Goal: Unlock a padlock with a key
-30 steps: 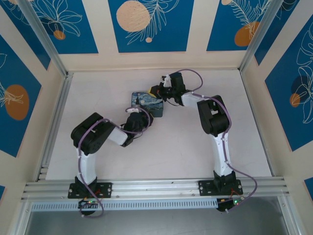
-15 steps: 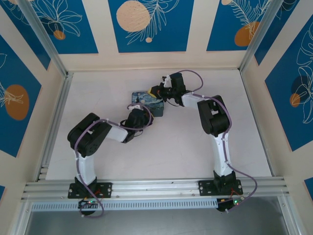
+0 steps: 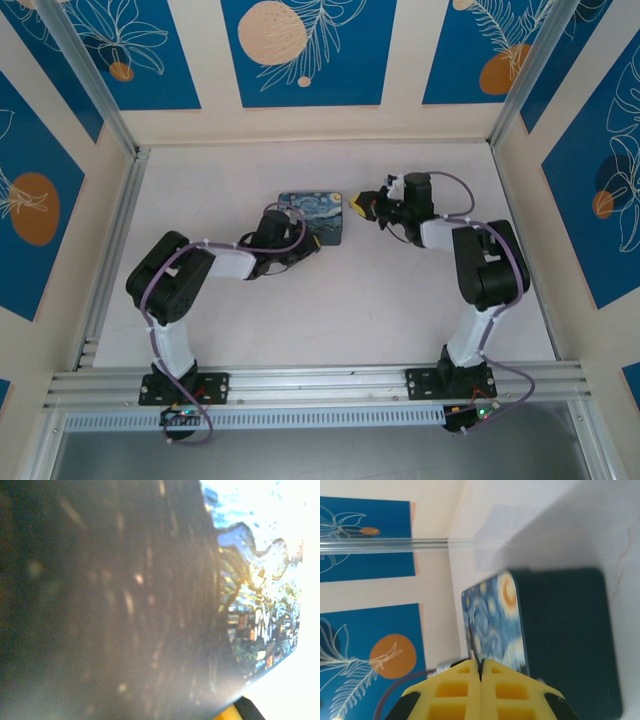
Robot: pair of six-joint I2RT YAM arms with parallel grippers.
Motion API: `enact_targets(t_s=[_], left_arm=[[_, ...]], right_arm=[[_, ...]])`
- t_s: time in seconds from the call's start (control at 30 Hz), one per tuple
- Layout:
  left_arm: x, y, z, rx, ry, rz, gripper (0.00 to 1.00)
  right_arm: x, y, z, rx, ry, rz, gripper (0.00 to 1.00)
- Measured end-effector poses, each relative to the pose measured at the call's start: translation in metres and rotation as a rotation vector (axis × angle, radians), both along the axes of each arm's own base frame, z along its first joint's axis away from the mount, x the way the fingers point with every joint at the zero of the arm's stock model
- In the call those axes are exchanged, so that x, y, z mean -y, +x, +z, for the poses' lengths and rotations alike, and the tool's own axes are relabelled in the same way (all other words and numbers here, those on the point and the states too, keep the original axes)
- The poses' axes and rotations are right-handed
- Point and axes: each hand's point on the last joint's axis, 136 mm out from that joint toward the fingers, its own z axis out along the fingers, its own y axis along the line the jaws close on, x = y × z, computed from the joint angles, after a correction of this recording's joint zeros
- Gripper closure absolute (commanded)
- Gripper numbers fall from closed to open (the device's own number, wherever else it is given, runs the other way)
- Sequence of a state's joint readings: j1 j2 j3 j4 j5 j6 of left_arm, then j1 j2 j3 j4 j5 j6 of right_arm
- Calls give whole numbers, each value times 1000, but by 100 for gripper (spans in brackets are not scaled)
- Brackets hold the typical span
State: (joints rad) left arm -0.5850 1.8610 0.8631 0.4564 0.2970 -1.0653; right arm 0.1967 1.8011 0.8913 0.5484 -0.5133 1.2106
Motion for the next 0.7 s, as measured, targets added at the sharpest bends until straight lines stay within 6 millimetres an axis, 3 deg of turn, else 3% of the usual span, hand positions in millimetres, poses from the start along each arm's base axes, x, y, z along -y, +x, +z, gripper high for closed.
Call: enact_targets(t_s=[0.13,0.27,0.53,0.7], left_arm=[[4,1,8,-30,-69,13,100],[10,2,16,-58,-136,26,100],[18,6,34,-90,-253,59,100],[20,9,46,-98,-335,92,100]], right_arm=[[-2,-43,-6,-19,39,34,100],[-6,-74,-16,-50,68,52,100],[-20,-109,-15,-35,90,87,100],[-26,-124,-29,-67,93,73,100]])
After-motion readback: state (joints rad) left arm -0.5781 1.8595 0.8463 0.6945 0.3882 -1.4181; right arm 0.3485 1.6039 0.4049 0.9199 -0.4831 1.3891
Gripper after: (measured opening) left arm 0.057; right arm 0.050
